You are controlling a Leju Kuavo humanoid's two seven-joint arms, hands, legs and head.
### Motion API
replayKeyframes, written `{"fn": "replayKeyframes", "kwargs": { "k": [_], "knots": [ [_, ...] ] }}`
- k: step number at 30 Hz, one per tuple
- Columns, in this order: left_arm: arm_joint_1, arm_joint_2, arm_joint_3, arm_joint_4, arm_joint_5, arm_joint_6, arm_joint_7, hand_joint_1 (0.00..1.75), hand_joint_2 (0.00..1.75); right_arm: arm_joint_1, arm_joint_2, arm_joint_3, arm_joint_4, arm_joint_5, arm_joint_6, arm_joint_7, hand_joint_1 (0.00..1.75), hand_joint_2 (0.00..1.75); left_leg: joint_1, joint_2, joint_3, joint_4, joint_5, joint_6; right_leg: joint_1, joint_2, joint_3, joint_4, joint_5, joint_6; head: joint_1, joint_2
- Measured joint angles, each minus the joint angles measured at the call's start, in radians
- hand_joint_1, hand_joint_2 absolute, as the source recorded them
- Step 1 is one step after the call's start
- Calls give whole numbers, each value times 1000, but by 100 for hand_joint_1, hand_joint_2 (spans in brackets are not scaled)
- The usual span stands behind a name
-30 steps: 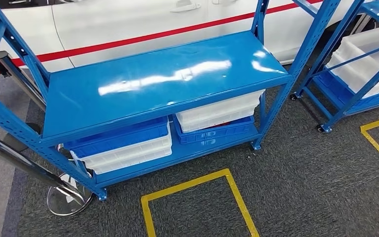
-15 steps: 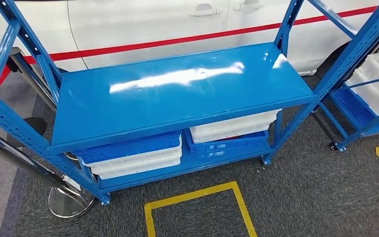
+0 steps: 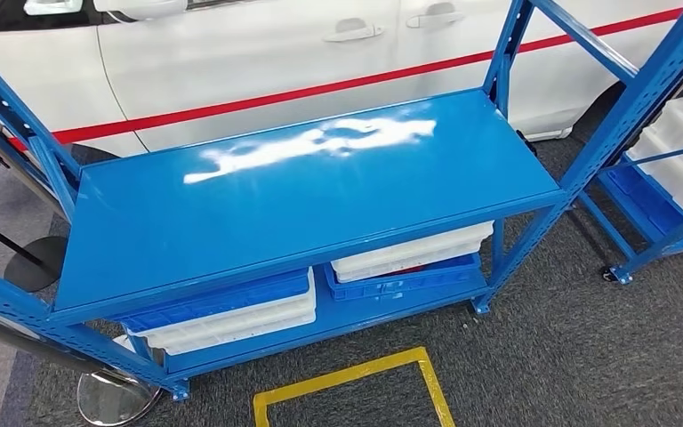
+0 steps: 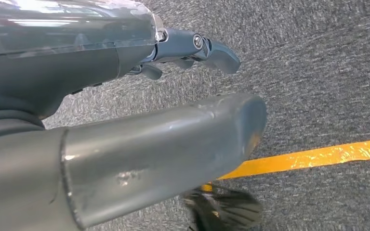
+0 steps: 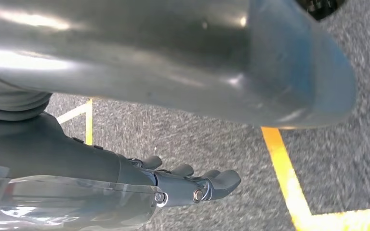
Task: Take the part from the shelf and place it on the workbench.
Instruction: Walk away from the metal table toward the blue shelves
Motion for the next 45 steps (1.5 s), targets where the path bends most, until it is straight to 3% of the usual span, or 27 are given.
{"fn": "replayKeyframes", "kwargs": {
  "k": [2, 3, 4, 7, 9, 11, 13, 14, 15, 17, 19, 20, 22, 24, 27, 28, 29, 30, 32, 34, 37, 39, 42, 43, 44, 45],
  "knots": [
    [2, 0, -1, 0, -4, 3, 8, 0, 0, 3, 1, 2, 0, 2, 1, 3, 0, 0, -3, 23, 6, -108, 117, 11, 2, -12, 25, 2, -22, 7, 0, 0],
    [1, 0, -2, 0, -5, 5, 11, 0, 0, 4, 1, 3, 0, 3, 1, 3, 0, 0, -6, 33, 8, -140, 156, 18, 4, -18, 33, 3, -31, 13, 0, 0],
    [0, -1, -4, 0, -6, 7, 15, 0, 0, 4, 1, 5, 0, 5, 1, 4, 0, 0, -9, 38, 8, -153, 174, 25, 6, -25, 37, 4, -39, 20, 1, 0],
    [-4, -1, -8, 0, -3, 7, 22, 0, 0, -2, 1, 8, 0, 10, 1, 3, 0, 0, -6, 14, 13, -160, 182, 40, 8, -41, 51, 1, -58, 39, 1, 0],
    [-6, -1, -9, 0, -3, 7, 23, 0, 0, -5, 0, 11, 0, 12, 1, 2, 0, 0, 1, 1, 19, -172, 186, 48, 6, -23, 33, 45, -91, 51, 4, 0],
    [-7, -1, -11, 0, -3, 7, 23, 0, 0, -5, -1, 13, 0, 11, 2, 2, 0, 0, 2, -7, 20, -177, 186, 53, 1, 3, -35, 167, -148, 59, 8, 0],
    [-8, -1, -15, 0, -3, 7, 22, 0, 0, -3, -1, 14, 0, 8, 3, 2, 0, 0, 2, -16, 21, -177, 184, 55, -4, 10, -107, 275, -171, 65, 9, 0],
    [-7, -1, -16, 0, -3, 7, 21, 0, 0, -3, -1, 14, 0, 5, 4, 2, 0, 0, 2, -22, 23, -177, 182, 54, -6, 11, -122, 280, -152, 66, 9, 0],
    [-7, -1, -17, 0, -4, 6, 19, 0, 0, -3, -1, 14, 0, 3, 5, 2, 0, 0, 3, -30, 26, -177, 181, 52, -9, 14, -119, 250, -116, 67, 9, 0],
    [-7, -2, -20, 0, -7, 6, 14, 0, 0, -2, -1, 14, 0, 3, 6, 2, 0, 0, 3, -45, 31, -176, 177, 45, -14, 46, -73, 118, -31, 65, 9, 0],
    [-12, -4, -23, 0, -8, 5, 12, 0, 0, 2, -1, 15, 0, 9, 4, 3, 0, 0, 2, -56, 31, -174, 176, 34, -15, 79, -39, 26, 7, 58, 9, 0],
    [-14, -4, -24, 0, -8, 5, 12, 0, 0, 2, -1, 15, 0, 11, 3, 3, 0, 0, 2, -61, 30, -175, 177, 28, -13, 86, -36, 15, 6, 53, 8, 0],
    [-14, -4, -24, 0, -8, 6, 12, 0, 0, 1, 0, 15, 0, 11, 2, 3, 0, 0, 4, -70, 29, -178, 180, 15, -13, 70, -35, 9, 12, 40, 8, 0],
    [-12, -4, -25, 0, -9, 4, 8, 0, 0, 0, 1, 15, 0, 13, 2, 2, 0, 0, 6, -58, 13, -141, 155, 5, -15, 53, -32, 2, 18, 23, 3, 0],
    [-12, -2, -25, 0, -10, -2, -4, 0, 0, 3, 1, 15, 0, 14, 4, 1, 0, 0, 6, -28, -65, 35, 58, -4, -11, 24, -33, 0, 18, 11, -8, 0],
    [-12, -2, -26, 0, -10, -3, -5, 0, 0, 3, 0, 15, 0, 13, 4, 1, 0, 0, 6, -24, -85, 83, 41, -5, -8, 16, -34, 0, 18, 10, -8, 0],
    [-11, -2, -26, 0, -12, -4, -4, 0, 0, 3, 0, 15, 0, 11, 5, 1, 0, 0, 6, -22, -88, 99, 41, -5, -6, 9, -34, 1, 17, 10, -8, 0],
    [-9, -2, -27, 0, -14, -4, -3, 0, 0, 2, 0, 14, 0, 9, 6, 1, 0, 0, 6, -20, -71, 73, 60, -4, -4, 5, -33, 1, 17, 10, -8, 0],
    [-5, -2, -29, 0, -19, -1, 2, 0, 0, -2, 1, 14, 0, 4, 7, 1, 0, 0, 4, -17, 4, -60, 116, 7, -1, -2, -31, 3, 15, 12, -9, 0],
    [-5, -1, -31, 0, -20, 3, 6, 0, 0, -5, 2, 14, 0, 1, 8, 0, 0, 0, -1, -14, 59, -164, 143, 19, 2, -7, -30, 4, 14, 18, -8, 0],
    [-5, 0, -33, 0, -21, 7, 14, 0, 0, -7, 3, 14, 0, -1, 9, -3, 0, 0, -3, -14, 70, -190, 147, 32, 3, -9, -28, 2, 13, 35, -9, 0],
    [-5, -1, -35, 0, -21, 11, 21, 0, 0, -8, 3, 14, 0, -2, 10, -3, 0, 0, 3, -12, 77, -205, 156, 44, 2, -1, -36, 27, -7, 45, -6, 0],
    [-6, -1, -40, 0, -20, 12, 25, 0, 0, -7, 3, 14, 0, -2, 12, -3, 0, 0, 6, -9, 78, -212, 162, 54, -5, 10, -116, 188, -94, 57, 0, 0],
    [-6, -1, -41, 0, -20, 12, 25, 0, 0, -6, 3, 14, 0, -2, 12, -3, 0, 0, 5, -10, 77, -211, 162, 54, -8, 11, -144, 241, -111, 61, 0, 0],
    [-6, -1, -42, 0, -20, 12, 26, 0, 0, -6, 3, 14, 0, -2, 13, -3, 0, 0, 5, -11, 77, -211, 161, 53, -11, 11, -158, 265, -108, 64, 0, 0],
    [-6, -1, -43, 0, -20, 12, 27, 0, 0, -6, 2, 14, 0, -2, 13, -3, 0, 0, 6, -12, 79, -209, 159, 52, -13, 11, -155, 252, -86, 66, 0, 0]
  ]
}}
